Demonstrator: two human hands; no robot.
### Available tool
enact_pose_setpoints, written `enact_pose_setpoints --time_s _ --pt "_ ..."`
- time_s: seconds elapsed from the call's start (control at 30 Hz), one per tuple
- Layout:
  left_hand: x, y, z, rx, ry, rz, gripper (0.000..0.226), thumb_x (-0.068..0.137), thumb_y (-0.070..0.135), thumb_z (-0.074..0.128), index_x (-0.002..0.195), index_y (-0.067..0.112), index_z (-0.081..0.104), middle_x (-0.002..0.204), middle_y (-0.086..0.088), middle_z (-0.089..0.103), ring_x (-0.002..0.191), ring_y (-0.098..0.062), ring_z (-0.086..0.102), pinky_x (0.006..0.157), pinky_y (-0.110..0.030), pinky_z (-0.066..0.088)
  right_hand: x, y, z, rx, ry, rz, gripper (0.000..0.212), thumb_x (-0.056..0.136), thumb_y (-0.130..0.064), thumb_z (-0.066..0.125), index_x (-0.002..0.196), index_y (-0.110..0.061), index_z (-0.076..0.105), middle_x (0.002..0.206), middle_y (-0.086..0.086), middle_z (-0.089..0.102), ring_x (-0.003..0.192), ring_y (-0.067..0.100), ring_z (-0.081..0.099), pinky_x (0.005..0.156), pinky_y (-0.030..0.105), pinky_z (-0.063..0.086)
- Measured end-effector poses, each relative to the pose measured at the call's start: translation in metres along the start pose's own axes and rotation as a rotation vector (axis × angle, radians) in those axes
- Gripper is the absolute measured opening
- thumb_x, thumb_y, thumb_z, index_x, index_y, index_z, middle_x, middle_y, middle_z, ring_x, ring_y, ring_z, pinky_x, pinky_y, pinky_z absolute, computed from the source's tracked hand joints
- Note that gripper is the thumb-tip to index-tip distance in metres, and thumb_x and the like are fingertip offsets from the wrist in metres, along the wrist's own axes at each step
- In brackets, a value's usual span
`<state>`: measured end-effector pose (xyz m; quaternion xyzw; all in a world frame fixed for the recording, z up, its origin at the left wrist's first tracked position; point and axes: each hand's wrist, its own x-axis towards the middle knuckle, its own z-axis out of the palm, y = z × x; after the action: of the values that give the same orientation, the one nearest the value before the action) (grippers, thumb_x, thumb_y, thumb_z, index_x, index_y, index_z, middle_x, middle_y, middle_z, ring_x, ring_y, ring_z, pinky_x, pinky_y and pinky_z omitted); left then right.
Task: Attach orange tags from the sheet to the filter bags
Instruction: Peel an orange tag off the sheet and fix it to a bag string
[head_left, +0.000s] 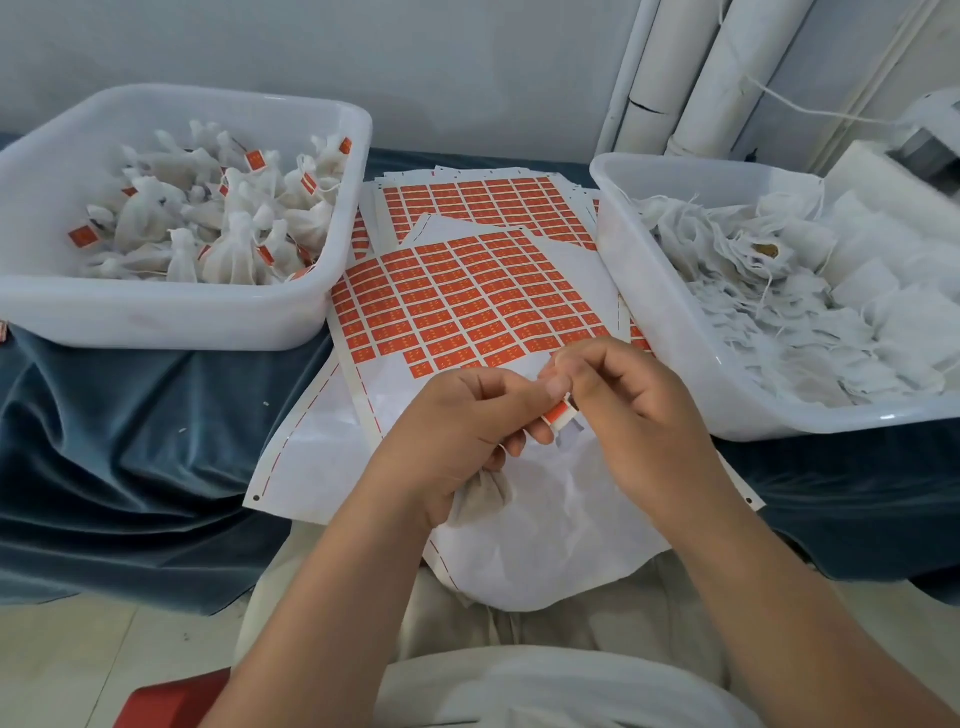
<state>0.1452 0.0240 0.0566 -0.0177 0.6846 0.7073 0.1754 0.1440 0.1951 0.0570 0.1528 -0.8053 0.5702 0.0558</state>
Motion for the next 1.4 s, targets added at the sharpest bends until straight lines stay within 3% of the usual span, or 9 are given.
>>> enact_pose_setpoints --time_s 0.1,0.2,0.3,0.5,0.63,0.83,0.97,1.17,1.4 --pt "-0.001 0.000 0.001 0.066 0.022 0.045 0.032 0.070 0.062 0.073 0.071 0.030 0.080 0.076 0.005 0.076 0.058 -0.002 0.055 0.055 -0.018 0.044 0.000 0.001 0.000 0.016 0.017 0.048 0.022 0.104 -0.038 0.053 0.092 -0.033 0.071 0.094 -0.014 0.075 0.095 0.005 0.070 0.079 0.008 0.051" --pt "-0.002 -0.001 0.005 0.083 0.120 0.119 0.026 0.078 0.057 0.074 0.072 0.032 0.079 0.069 0.012 0.072 0.053 0.002 0.056 0.052 -0.011 0.041 0.004 0.001 0.001 0.118 0.003 0.146 0.031 0.103 -0.055 0.047 0.106 -0.037 0.072 0.102 -0.012 0.076 0.100 0.009 0.073 0.084 0.017 0.059" --pt "-0.001 -0.005 0.006 -0.011 0.206 0.216 0.018 0.089 0.040 0.077 0.077 0.028 0.082 0.067 0.013 0.070 0.051 0.003 0.056 0.049 -0.009 0.042 0.007 -0.001 0.005 0.101 -0.069 0.237 0.048 0.089 -0.072 0.049 0.109 -0.031 0.066 0.093 -0.007 0.077 0.088 0.018 0.076 0.069 0.025 0.060" --pt "-0.003 -0.002 0.006 -0.158 0.145 0.160 0.022 0.089 0.044 0.076 0.083 0.023 0.084 0.078 0.001 0.071 0.071 -0.008 0.060 0.054 -0.020 0.043 -0.002 0.001 0.005 -0.109 -0.096 -0.113 0.020 0.106 -0.039 0.056 0.090 -0.032 0.067 0.079 -0.016 0.072 0.077 0.009 0.072 0.072 0.009 0.049" --pt "0.000 -0.002 0.004 -0.161 0.101 0.085 0.034 0.085 0.055 0.072 0.086 0.022 0.083 0.083 -0.001 0.069 0.078 -0.016 0.058 0.054 -0.020 0.043 -0.001 0.000 0.005 -0.066 -0.102 -0.039 0.030 0.109 -0.029 0.051 0.083 -0.030 0.066 0.076 -0.013 0.071 0.073 0.008 0.069 0.069 0.009 0.048" --pt "0.001 -0.003 -0.004 -0.083 0.098 0.101 0.019 0.098 0.031 0.068 0.089 0.029 0.085 0.084 0.005 0.075 0.072 -0.004 0.061 0.058 -0.020 0.046 0.001 0.005 0.003 -0.037 -0.191 0.135 0.033 0.111 -0.030 0.043 0.086 -0.021 0.063 0.075 -0.005 0.066 0.069 0.006 0.063 0.068 0.016 0.051" --pt "0.002 -0.008 0.002 0.018 0.211 0.191 0.019 0.097 0.034 0.070 0.084 0.035 0.083 0.075 0.009 0.074 0.058 0.001 0.059 0.054 -0.013 0.046 0.000 0.005 0.005 -0.069 -0.181 0.143 0.031 0.112 -0.026 0.043 0.088 -0.018 0.062 0.074 -0.007 0.065 0.071 0.007 0.063 0.069 0.016 0.050" --pt "-0.001 -0.006 0.003 0.101 0.159 0.355 0.016 0.098 0.026 0.072 0.087 0.033 0.082 0.080 0.008 0.078 0.070 -0.001 0.071 0.063 -0.007 0.049 -0.002 0.006 0.002 -0.104 -0.138 0.114 0.029 0.111 -0.020 0.047 0.086 -0.017 0.062 0.073 -0.011 0.065 0.071 0.007 0.063 0.069 0.014 0.049" --pt "0.001 -0.008 0.004 0.042 0.207 0.293 0.015 0.098 0.030 0.070 0.089 0.031 0.082 0.084 0.004 0.079 0.069 -0.003 0.069 0.057 -0.012 0.048 -0.001 0.003 0.004 -0.087 -0.129 0.061 0.029 0.102 -0.031 0.043 0.082 -0.017 0.058 0.071 -0.008 0.062 0.068 0.007 0.059 0.068 0.014 0.049"
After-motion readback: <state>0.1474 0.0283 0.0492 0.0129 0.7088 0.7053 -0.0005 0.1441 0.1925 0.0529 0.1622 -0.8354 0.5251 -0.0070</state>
